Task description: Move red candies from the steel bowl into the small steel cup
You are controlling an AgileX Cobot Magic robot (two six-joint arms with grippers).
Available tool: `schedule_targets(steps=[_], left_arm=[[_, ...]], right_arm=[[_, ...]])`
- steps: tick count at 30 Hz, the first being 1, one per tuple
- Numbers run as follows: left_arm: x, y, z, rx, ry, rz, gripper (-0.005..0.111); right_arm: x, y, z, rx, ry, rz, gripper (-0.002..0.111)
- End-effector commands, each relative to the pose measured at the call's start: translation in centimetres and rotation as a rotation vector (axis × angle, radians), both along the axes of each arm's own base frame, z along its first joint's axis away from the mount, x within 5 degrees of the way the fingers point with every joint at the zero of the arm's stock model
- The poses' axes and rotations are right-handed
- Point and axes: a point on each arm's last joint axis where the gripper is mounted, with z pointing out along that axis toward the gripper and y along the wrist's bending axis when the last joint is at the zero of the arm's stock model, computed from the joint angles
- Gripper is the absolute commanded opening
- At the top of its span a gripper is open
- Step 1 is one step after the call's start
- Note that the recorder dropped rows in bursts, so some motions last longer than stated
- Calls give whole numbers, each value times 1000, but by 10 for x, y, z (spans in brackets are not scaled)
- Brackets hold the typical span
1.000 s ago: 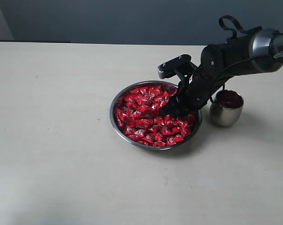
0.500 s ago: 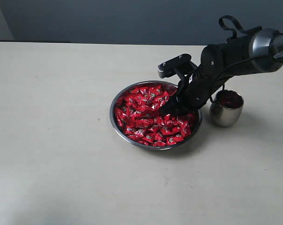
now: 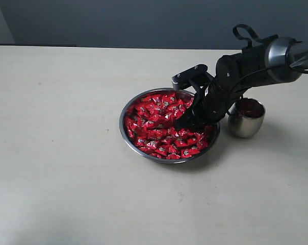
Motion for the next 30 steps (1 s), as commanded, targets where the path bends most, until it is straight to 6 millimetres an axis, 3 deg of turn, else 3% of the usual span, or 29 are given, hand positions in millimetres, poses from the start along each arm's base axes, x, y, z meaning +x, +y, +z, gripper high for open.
schedule_targets(steps=[1,4,5,10,22,27,30], left_arm=[[0,0,4,2,-18,-8,0],[0,0,4,2,-18,-8,0],[0,0,4,2,-18,-8,0],[0,0,4,2,-18,-8,0],[0,0,4,2,-18,-8,0],[0,0,4,2,-18,-8,0],[0,0,4,2,-18,-8,0]], right_arm=[[2,1,2,2,-15,0,25],[2,1,2,-2,-16,2,2],[2,1,2,-1,-15,0,-1],[1,0,14,12,-34,0,0],[-8,-6,83,94,-152,-3,0],[-10,-6,83,101,-133,-21,1],[-7,-3,70,99,-109,-32,12]])
